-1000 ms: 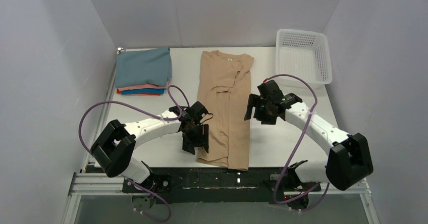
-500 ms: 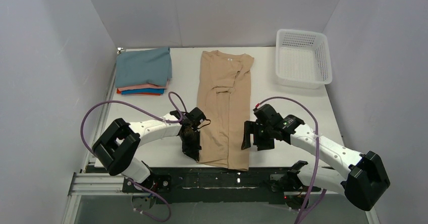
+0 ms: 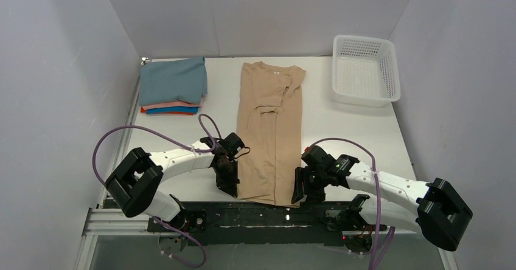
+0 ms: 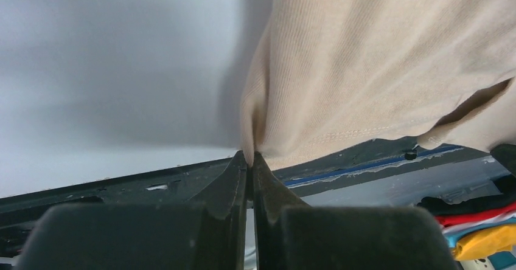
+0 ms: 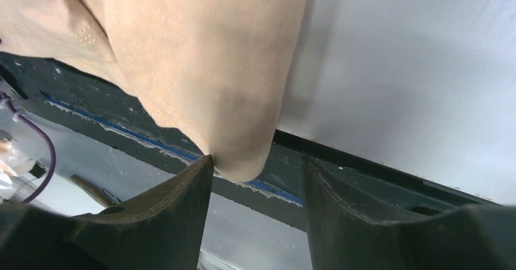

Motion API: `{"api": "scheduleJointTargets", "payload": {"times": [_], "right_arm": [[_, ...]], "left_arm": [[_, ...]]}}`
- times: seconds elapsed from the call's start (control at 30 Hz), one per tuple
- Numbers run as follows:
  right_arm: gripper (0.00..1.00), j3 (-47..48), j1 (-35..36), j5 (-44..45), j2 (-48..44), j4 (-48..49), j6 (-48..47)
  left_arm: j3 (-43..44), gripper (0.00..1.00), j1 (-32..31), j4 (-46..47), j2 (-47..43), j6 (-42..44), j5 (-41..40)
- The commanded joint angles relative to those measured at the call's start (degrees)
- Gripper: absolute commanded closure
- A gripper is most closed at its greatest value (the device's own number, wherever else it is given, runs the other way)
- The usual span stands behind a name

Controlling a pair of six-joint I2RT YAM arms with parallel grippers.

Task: Fold and stack the t-shirts
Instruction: Grab the bottom of the folded rectangular tshirt with both arms

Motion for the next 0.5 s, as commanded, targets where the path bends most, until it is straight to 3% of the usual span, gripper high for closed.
{"api": "scheduleJointTargets", "payload": {"times": [0.0, 0.13, 0.17, 0.27, 0.3, 0.47], "right_arm": [[0.41, -1.45, 0.32, -1.12, 0.2, 6.18, 3.78], [0.51, -2.29, 0.27, -0.55, 0.19, 7.25, 5.0], [0.57, -2.6, 0.33, -1.21, 0.23, 7.51, 5.34], [0.91, -5.06, 0.35, -6.83, -0.35, 12.5, 7.29], [0.99, -6.27, 0.33, -8.04, -1.01, 13.89, 8.09], [0.99, -6.18, 0.35, -7.26, -6.64, 5.25, 8.95]], "left_arm": [[-2.36, 1.0, 0.07, -6.43, -2.07, -0.81, 0.92], [-2.93, 1.0, 0.08, -6.08, -2.41, -1.2, 0.95], [-3.41, 1.0, 0.11, -5.6, -2.67, -1.37, 1.2], [-3.6, 1.0, 0.04, -6.13, -3.41, -1.99, 1.42], [-3.67, 1.0, 0.11, -7.01, -3.8, -2.16, 1.17], [-4.14, 1.0, 0.07, -13.77, -8.54, -2.58, -0.98]]}}
